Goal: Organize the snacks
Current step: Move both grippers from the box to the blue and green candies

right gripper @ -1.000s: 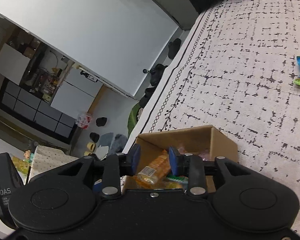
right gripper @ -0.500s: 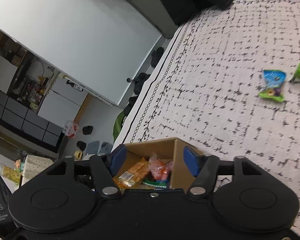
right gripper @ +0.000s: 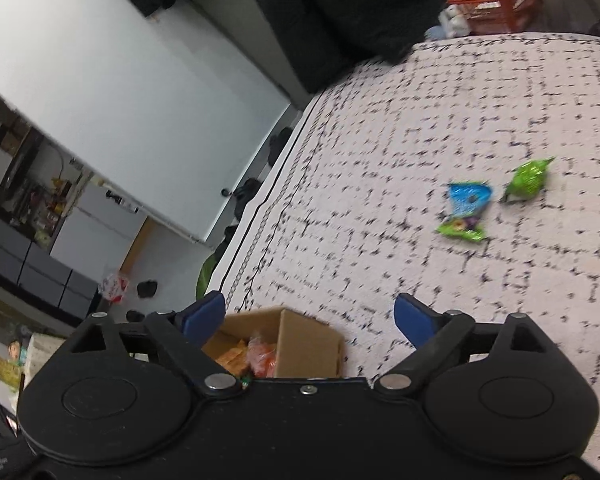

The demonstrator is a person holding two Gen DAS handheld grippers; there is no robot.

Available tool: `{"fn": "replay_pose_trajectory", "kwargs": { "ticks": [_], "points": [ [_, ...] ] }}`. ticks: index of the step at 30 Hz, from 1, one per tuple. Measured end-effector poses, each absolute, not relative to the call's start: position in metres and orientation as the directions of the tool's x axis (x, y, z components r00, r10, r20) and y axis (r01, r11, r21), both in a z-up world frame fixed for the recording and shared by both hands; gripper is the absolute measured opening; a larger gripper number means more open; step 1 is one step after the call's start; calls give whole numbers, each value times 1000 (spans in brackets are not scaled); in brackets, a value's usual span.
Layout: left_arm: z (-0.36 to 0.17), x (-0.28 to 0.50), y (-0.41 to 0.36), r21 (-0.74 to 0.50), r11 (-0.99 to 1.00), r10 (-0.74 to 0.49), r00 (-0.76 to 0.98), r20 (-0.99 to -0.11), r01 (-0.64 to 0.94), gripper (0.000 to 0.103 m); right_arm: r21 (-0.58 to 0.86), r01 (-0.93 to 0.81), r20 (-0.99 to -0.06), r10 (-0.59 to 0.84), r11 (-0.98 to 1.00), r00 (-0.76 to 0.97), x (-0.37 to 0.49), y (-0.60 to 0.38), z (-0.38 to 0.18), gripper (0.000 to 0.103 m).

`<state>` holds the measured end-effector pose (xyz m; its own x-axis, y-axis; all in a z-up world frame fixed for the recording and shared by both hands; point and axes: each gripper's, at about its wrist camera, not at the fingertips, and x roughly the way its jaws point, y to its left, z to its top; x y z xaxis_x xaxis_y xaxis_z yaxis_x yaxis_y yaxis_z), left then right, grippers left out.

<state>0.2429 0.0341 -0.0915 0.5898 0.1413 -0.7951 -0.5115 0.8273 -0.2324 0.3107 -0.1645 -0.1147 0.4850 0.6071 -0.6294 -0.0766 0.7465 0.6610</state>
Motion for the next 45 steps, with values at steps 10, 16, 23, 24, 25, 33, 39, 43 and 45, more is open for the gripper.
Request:
{"fn": "replay_pose_trajectory", "kwargs": {
  "ticks": [10,16,23,24,25,33,39,43,45],
  "points": [
    [-79,257,-4,-245,859,109,627,-771,-450,103,635,-31,-648,553,772,523,317,-203,-112,98],
    [-79,270,-22,-248,866,104,640,-762,-435,103,650,15,-641,539,760,546,323,-232,-115,99],
    [-82,289,-43,-256,876,80,648,-757,-408,103,660,87,-650,508,746,565,334,-270,-120,100],
    [-83,291,-45,-260,878,73,649,-758,-402,103,660,102,-654,503,744,565,336,-275,-123,100],
    [-85,294,-48,-265,880,62,648,-759,-395,103,661,115,-657,498,742,566,338,-280,-125,100],
    [-103,320,-71,-285,889,-2,619,-786,-359,103,656,209,-684,454,725,572,350,-312,-141,99],
    [-119,339,-83,-300,894,-41,605,-795,-334,102,665,277,-698,445,694,560,360,-323,-161,95],
    [-130,351,-88,-317,892,-64,605,-794,-321,101,680,284,-691,462,676,556,367,-322,-168,85],
    [-135,359,-90,-317,895,-69,604,-794,-313,101,684,283,-690,469,672,552,370,-320,-173,81]
  ]
}}
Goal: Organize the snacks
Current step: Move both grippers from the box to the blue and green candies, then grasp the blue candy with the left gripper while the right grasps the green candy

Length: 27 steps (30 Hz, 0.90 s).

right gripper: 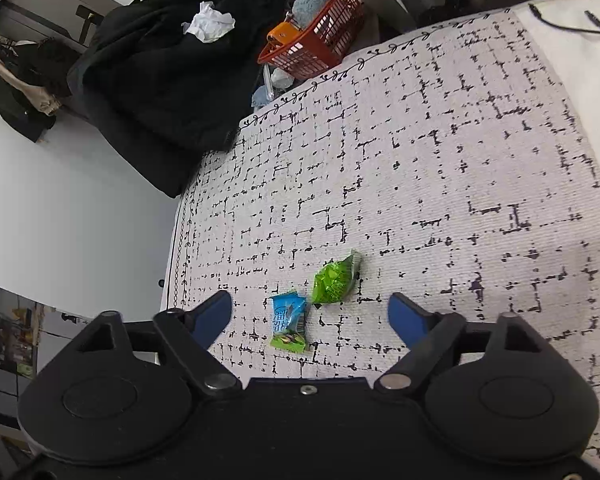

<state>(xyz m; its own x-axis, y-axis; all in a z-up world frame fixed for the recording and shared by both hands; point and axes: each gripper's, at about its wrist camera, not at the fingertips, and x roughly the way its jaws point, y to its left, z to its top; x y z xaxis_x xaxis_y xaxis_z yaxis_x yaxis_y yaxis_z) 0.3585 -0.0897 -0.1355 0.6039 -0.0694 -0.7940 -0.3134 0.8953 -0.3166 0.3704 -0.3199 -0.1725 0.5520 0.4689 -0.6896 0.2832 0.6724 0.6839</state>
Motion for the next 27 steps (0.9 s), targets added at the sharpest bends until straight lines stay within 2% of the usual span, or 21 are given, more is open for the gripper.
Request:
{"fn": "replay_pose_trajectory", "kwargs": {
  "ticks": [4,22,27],
  "points": [
    [-146,371,-94,-317,904,-87,601,-794,-288,97,681,294,-699,476,670,534,379,-314,-184,75],
    [-206,427,-120,-230,959,-115,518,-848,-164,73,668,367,-732,485,647,479,409,-303,-230,64],
    [-215,440,-128,-174,977,-90,509,-856,-121,72,665,383,-739,488,641,465,413,-302,-239,64]
  ]
}}
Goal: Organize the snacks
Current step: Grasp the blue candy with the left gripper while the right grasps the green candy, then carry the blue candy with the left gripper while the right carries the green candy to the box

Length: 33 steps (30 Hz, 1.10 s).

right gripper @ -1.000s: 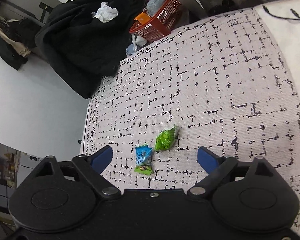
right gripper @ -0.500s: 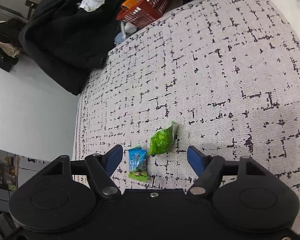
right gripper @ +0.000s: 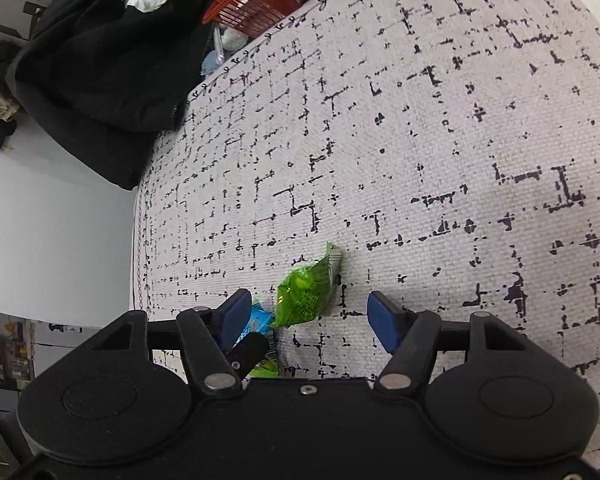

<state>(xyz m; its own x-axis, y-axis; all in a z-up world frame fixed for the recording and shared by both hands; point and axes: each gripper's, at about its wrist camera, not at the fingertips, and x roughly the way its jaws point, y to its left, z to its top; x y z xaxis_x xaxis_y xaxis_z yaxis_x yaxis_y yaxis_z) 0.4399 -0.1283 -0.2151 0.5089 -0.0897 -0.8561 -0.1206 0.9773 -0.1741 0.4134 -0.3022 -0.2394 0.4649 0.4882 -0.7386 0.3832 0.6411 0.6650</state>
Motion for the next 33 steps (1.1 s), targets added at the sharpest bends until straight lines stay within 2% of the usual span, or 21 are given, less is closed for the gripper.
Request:
{"fn": "replay_pose_trajectory", "kwargs": {
  "ticks": [4,9,12,14,17,23,33],
  "points": [
    [-220,447,-134,-152,984,-85,502,-861,-94,71,671,391,-735,496,630,463,419,-300,-245,63],
    [-228,450,-136,-152,984,-87,489,-868,-95,64,678,391,-729,501,622,467,421,-299,-248,57],
    [-227,452,-137,-136,986,-74,493,-867,-92,55,677,391,-731,504,623,461,422,-297,-251,46],
    [-227,452,-137,-137,986,-75,493,-867,-92,43,672,393,-735,505,627,452,422,-295,-252,35],
    [-226,450,-133,-163,981,-89,489,-868,-110,34,685,393,-725,521,613,450,420,-295,-254,31],
    [-215,441,-123,-171,974,-77,493,-866,-147,32,683,372,-725,519,629,453,421,-291,-249,30],
    [-177,416,-105,-179,961,-41,536,-843,-209,32,731,287,-670,570,619,475,413,-278,-224,28]
  ]
}}
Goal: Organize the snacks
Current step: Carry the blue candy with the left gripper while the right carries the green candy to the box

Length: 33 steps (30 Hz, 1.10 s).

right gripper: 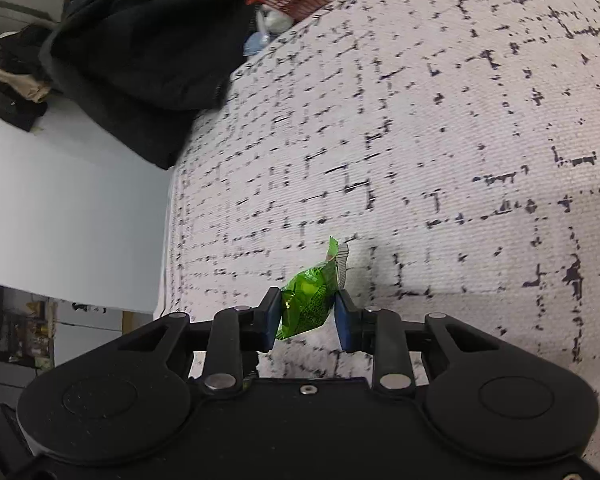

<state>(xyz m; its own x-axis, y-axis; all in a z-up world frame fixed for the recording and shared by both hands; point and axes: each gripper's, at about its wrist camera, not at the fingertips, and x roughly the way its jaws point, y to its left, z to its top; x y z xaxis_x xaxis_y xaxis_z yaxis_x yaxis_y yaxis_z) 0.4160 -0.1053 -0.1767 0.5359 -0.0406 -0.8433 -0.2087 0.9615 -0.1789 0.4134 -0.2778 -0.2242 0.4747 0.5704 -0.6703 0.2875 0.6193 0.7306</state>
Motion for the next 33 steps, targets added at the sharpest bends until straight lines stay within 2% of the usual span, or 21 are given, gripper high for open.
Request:
{"fn": "replay_pose_trajectory", "kwargs": {
  "ticks": [20,33],
  "points": [
    [-104,343,-43,-196,916,66,613,-788,-350,32,802,52,-538,683,595,494,381,-233,-162,17],
    [-73,289,10,-207,873,137,629,-765,-442,32,803,-90,-491,739,589,460,350,-192,-126,17]
  ]
}}
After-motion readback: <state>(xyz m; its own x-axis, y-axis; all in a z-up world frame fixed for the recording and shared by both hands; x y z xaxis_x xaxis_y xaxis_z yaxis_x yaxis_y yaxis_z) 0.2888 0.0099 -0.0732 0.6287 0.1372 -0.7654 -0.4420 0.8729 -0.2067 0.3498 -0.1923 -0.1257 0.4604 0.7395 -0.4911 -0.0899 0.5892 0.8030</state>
